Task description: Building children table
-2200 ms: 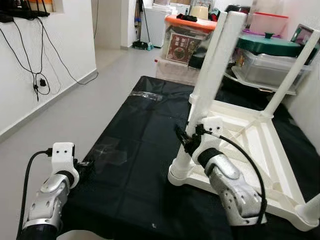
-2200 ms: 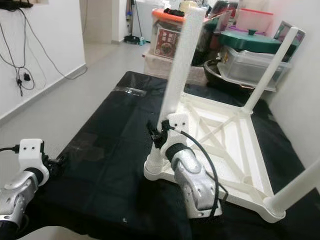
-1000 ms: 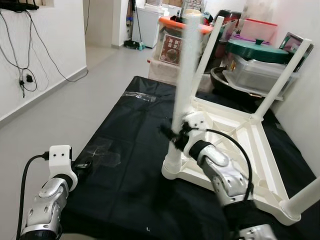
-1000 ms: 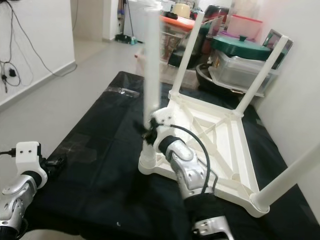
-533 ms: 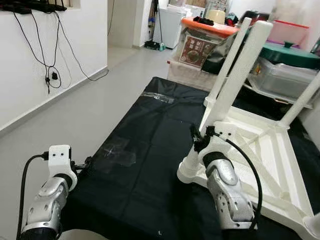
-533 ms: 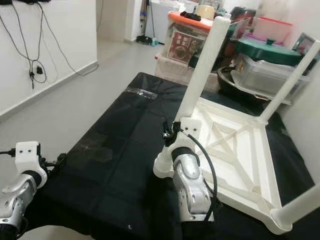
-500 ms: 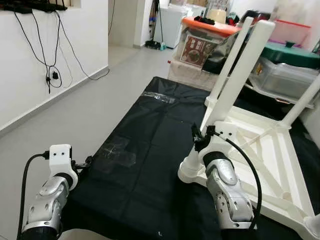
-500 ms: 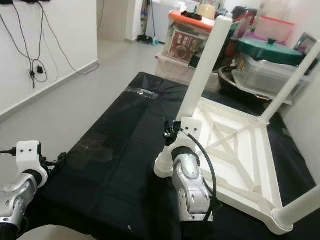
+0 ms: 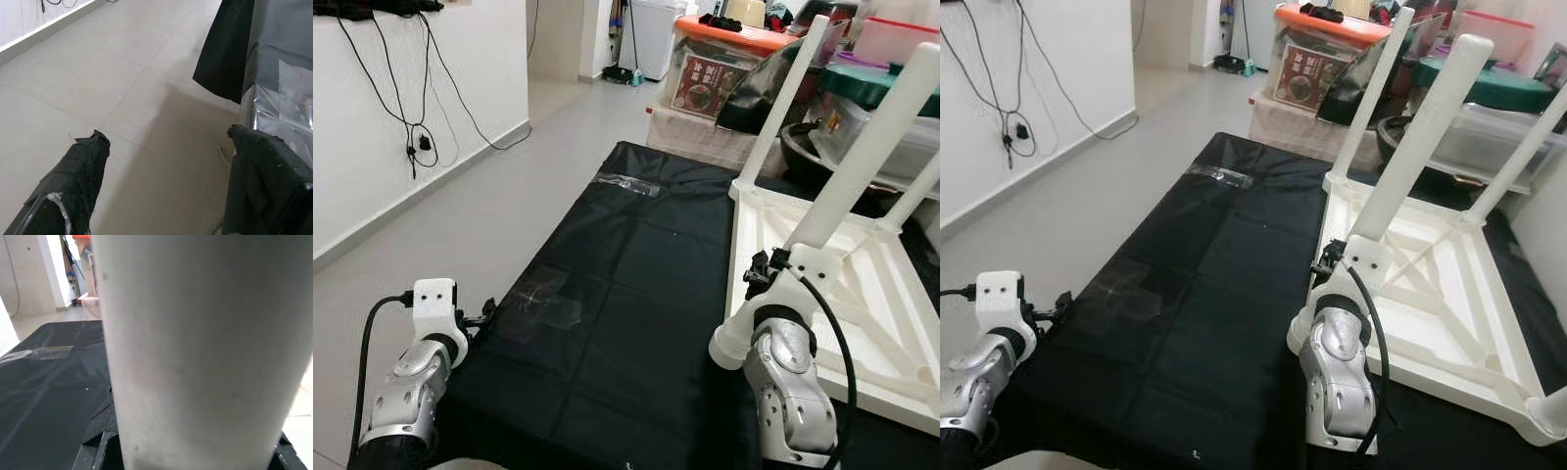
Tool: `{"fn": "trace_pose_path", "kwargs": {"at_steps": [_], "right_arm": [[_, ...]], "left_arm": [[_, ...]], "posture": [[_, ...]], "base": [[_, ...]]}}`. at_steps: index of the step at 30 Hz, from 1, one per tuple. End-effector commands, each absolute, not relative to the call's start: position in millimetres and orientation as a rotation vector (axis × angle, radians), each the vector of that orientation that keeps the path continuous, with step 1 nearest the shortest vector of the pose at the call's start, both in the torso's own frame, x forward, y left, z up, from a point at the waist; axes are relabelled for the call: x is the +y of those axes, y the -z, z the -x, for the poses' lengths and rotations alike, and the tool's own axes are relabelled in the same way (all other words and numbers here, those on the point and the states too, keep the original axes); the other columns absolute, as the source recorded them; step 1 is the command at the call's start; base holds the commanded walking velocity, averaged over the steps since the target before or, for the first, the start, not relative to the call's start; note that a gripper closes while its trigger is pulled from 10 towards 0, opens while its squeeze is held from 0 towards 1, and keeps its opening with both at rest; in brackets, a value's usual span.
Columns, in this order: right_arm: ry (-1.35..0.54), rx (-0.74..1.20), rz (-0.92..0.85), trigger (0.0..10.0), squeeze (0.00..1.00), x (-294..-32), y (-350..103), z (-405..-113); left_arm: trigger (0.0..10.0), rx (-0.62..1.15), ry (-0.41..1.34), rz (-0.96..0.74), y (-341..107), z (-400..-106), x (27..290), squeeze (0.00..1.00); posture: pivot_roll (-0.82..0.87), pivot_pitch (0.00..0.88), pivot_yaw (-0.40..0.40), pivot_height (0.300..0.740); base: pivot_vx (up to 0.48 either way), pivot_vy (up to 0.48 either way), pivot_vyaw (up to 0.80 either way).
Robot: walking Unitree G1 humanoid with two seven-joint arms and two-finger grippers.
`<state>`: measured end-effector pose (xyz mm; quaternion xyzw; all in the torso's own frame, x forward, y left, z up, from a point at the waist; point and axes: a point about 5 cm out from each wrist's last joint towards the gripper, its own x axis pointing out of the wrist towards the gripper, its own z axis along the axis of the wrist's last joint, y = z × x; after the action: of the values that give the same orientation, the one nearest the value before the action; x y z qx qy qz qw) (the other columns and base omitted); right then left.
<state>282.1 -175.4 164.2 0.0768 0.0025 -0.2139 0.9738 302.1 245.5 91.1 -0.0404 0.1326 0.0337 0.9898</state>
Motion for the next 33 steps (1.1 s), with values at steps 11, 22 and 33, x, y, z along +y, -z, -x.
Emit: {"fn": "trace_pose_path", "kwargs": {"at_steps": [11,22,33], "right_arm": [[0.522,0.15,-0.195,10.0,0.0,-188,-134,-264],[0.431,0.031,-0.241,10.0,1.0,-186,-157,-267],[0.124,-0.142,-0.327,10.0,1.0,-185,-191,-274]], "left_arm": [[10.0,0.289,-0.047,0.059,-88,-305,244,0.0],[10.0,0.287,-0.044,0.054,-88,-306,245,0.0],[10.0,0.288,-0.032,0.05,-87,-308,243,0.0]], "posture": [[0.12,0.0,-0.083,0.74],[0.12,0.0,-0.081,0.74],[0.1,0.0,-0.078,0.74]], "base": [[0.0,0.0,0.0],[0.0,0.0,0.0],[0.0,0.0,0.0]]}}
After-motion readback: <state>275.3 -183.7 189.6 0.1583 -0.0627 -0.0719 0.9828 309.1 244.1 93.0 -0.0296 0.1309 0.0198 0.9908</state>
